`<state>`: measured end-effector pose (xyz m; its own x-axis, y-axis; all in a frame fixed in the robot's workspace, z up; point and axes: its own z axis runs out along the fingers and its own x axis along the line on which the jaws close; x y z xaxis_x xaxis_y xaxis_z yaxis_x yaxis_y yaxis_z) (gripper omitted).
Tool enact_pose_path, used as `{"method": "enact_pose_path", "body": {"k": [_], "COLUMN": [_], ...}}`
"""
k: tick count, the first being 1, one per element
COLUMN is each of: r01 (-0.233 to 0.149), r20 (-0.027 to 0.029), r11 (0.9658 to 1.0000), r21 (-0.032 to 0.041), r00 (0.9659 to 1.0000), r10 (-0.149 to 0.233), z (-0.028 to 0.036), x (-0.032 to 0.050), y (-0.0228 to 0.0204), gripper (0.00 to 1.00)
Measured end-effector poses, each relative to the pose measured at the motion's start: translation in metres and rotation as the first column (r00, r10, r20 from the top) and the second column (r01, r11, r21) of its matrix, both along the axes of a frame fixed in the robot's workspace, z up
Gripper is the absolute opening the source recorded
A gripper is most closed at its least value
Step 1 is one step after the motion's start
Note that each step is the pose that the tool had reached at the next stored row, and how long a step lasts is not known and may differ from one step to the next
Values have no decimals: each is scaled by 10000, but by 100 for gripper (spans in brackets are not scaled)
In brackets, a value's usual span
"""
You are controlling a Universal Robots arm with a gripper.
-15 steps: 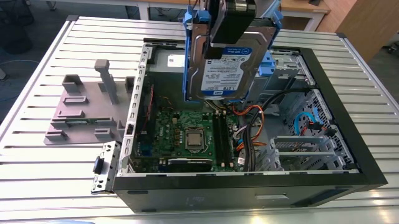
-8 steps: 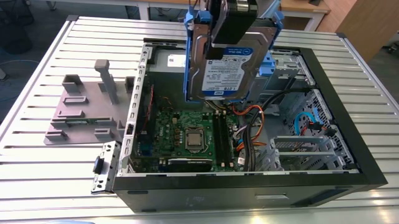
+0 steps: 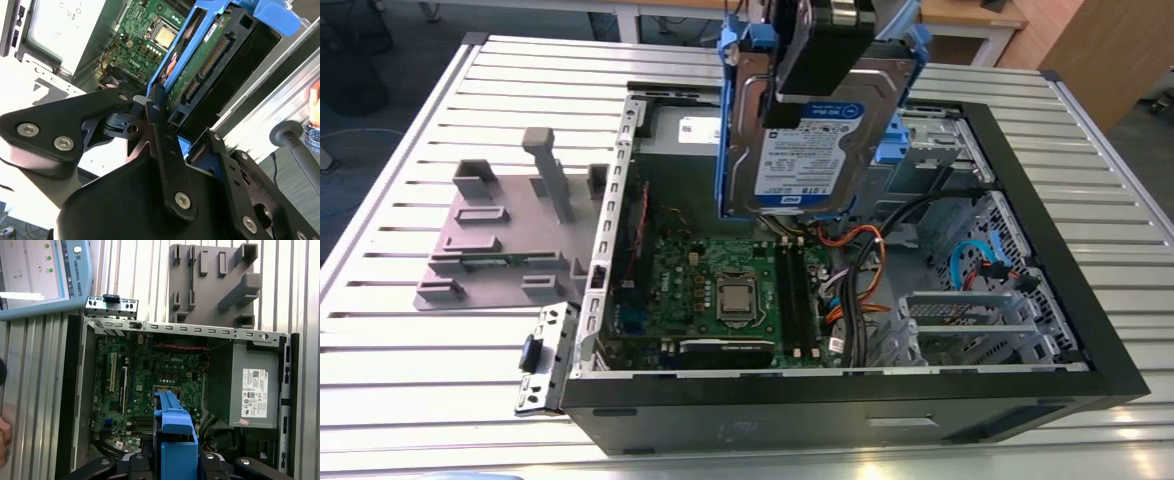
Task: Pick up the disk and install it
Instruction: 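Pick up the disk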
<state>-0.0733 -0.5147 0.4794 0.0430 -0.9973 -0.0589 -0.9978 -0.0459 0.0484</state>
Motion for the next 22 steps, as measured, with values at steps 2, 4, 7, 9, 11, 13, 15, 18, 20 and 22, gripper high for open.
{"method": "enact_pose_path", "body": {"k": [2, 4, 7, 9, 11, 13, 15, 18, 20, 22], "r01": [0, 0, 0, 1, 0, 0, 0, 0, 0, 0], "r20": [0, 0, 1, 1, 1, 0, 0, 0, 0, 0], "r11": [10000, 10000, 10000, 10000, 10000, 10000, 10000, 10000, 10000, 10000], "r21": [0, 0, 0, 2, 0, 0, 0, 0, 0, 0], "r00": [10000, 10000, 10000, 10000, 10000, 10000, 10000, 10000, 10000, 10000], "r10": [0, 0, 0, -1, 0, 0, 0, 0, 0, 0], "z": [-1, -1, -2, -3, -3, -3, -4, -5, -6, -6], "x": [7, 16, 28, 33, 38, 43, 47, 54, 58, 63], "y": [-1, -2, -5, -11, -17, -24, -34, -46, -54, -62], "gripper": [37, 37, 37, 37, 37, 37, 37, 37, 37, 37]}}
